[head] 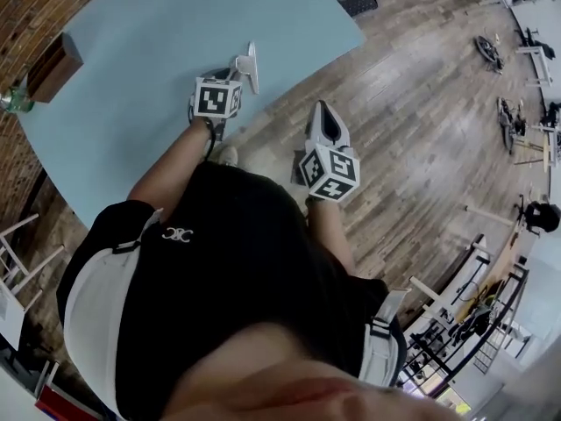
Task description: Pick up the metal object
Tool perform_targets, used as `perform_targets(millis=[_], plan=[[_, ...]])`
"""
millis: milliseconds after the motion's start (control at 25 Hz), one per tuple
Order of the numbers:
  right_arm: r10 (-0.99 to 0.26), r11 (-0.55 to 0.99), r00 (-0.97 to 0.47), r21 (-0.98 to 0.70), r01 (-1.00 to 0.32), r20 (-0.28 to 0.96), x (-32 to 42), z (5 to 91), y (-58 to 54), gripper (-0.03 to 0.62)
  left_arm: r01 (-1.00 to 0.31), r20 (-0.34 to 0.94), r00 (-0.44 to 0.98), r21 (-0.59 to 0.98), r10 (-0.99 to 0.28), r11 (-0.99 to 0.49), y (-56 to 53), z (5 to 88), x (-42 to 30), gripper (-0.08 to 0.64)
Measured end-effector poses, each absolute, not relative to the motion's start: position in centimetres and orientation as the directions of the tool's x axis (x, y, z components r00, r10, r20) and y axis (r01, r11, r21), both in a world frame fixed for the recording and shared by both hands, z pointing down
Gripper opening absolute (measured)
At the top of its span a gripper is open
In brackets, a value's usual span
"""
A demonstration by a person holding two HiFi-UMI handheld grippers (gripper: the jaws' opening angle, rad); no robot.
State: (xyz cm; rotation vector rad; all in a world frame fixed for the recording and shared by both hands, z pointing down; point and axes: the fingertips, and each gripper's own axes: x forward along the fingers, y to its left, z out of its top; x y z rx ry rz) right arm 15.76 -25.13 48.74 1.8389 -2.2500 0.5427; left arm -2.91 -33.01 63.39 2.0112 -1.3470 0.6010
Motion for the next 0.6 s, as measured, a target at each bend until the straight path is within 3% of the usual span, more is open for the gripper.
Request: perform_targets(millis=[600], plan=[[-0.856,0.151,-0.181,-0.1,-0.983,0.484,16.0,51.1,-28.0,0.015,-0.831,0.706,0.512,0.551,-0.49,-0.074,-37.1,71.4,-1.5,0.132]])
